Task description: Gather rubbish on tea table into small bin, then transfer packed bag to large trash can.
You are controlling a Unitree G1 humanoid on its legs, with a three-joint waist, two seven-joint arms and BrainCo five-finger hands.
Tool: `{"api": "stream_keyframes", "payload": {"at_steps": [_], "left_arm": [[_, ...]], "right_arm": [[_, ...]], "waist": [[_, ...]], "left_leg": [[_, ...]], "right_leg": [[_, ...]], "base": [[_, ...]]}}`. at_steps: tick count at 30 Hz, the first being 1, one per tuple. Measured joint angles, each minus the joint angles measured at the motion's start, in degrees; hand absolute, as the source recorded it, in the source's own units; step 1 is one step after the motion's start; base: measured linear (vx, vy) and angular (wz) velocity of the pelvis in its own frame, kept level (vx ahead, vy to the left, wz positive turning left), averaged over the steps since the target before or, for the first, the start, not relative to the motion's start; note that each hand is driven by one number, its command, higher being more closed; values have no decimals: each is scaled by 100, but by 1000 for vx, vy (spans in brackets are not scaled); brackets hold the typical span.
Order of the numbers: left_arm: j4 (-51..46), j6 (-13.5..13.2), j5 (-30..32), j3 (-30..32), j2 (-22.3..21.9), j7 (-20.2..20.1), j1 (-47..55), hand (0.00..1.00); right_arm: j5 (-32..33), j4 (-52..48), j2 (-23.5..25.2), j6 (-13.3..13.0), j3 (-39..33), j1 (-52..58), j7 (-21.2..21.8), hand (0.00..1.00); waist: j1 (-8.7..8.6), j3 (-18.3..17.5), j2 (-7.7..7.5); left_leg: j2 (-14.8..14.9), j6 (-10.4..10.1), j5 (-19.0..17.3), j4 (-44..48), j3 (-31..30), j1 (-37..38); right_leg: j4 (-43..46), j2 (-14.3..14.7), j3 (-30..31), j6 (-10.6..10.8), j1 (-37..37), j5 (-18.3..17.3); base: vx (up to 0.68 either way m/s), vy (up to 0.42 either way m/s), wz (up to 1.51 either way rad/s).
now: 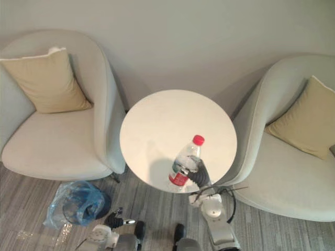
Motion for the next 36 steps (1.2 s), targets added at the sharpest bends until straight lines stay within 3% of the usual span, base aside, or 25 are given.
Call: {"api": "stream_keyframes", "payload": {"at_steps": [9,15,19,21,22,23,24,25,27,29,30,31,32,33,36], "left_arm": [[114,11,61,-46,-7,2,33,0],[125,6,68,-104,-18,0,83,0],[101,-9,61,-226,-118,4,-28,0],[-57,-35,61,-303,-184,6,-53,0],[-55,-38,69,-336,-131,4,-92,0],[-29,-22,72,-379,-155,2,-183,0],[-28,-14,86,-395,-172,-4,-205,0],[-26,-15,143,-453,-188,-1,-190,0],[0,-9,279,-459,-299,-5,-143,0],[22,-8,359,-589,-364,-6,-19,0],[26,-4,413,-672,-372,-4,1,0],[58,-6,451,-702,-365,-5,-9,0],[40,-15,463,-662,-305,-1,-21,0],[12,-12,466,-661,-267,-2,-19,0],[2,-15,479,-616,-254,10,40,0]], "right_arm": [[-521,-244,-3,-7,4,245,31,100],[-641,-251,-77,-16,13,303,-18,100],[-782,-255,-487,-58,8,1,-135,100],[-791,-250,-641,-54,-2,-412,-280,100],[-791,-251,-639,-51,-11,-482,-325,100],[-793,-246,-686,-46,-29,-640,-362,100],[-793,-246,-728,-33,-52,-710,-381,100],[-793,-246,-741,-32,-110,-757,-424,100],[-793,-246,-740,-32,-251,-783,-513,100],[-848,-243,-742,20,-421,-774,-574,100],[-856,-238,-740,36,-474,-777,-586,100],[-905,-187,-704,51,-509,-780,-603,100],[-944,0,-551,62,-499,-785,-622,100],[-990,93,-464,73,-435,-780,-616,100],[-1010,278,-210,78,-191,-713,-552,100]], "waist": [[-76,-161,15],[-81,-247,152],[-69,-39,452],[-76,75,660],[-87,82,604],[-88,138,618],[-88,134,624],[-101,173,559],[-273,161,569],[-455,132,621],[-516,92,716],[-561,104,703],[-528,134,483],[-498,121,397],[-472,75,351]], "left_leg": [[35,-2,-2,-37,124,221],[18,-14,12,0,49,117],[-1,-69,214,129,-224,-369],[-1,-280,421,567,-254,-1073],[-43,-335,573,379,-278,-1070],[-8,-153,470,604,34,-1192],[49,95,196,1173,405,-1304],[197,128,-163,1790,944,-1216],[499,-53,-462,2155,1577,-785],[686,-315,-544,1350,1759,-34],[686,-404,-582,814,1697,191],[665,-421,-645,318,1698,388],[512,-362,-495,101,1692,452],[421,-321,-469,110,1684,455],[105,-134,-443,126,1544,463]], "right_leg": [[-118,32,122,-11,199,62],[-152,29,33,-13,180,85],[40,-19,-293,-26,-174,87],[237,21,-441,-137,-574,122],[184,-114,-527,-208,-622,154],[265,-214,-820,-263,-726,167],[374,-271,-932,-309,-788,137],[465,-369,-1037,-317,-800,132],[590,-530,-1312,-316,-793,132],[691,-590,-1584,-235,-807,176],[702,-561,-1684,-182,-816,214],[702,-551,-1753,-104,-829,275],[704,-701,-1757,-10,-828,373],[714,-794,-1746,17,-822,409],[885,-1073,-1452,186,-828,425]], "base": [[-6,4,-6],[-12,2,8],[-82,-12,47],[-167,-30,59],[-164,-7,77],[-140,-12,64],[-161,-30,67],[-159,-35,65],[-149,49,74],[-179,207,76],[-177,241,76],[-244,271,62],[-168,162,46],[-242,212,18],[-189,151,13]]}}
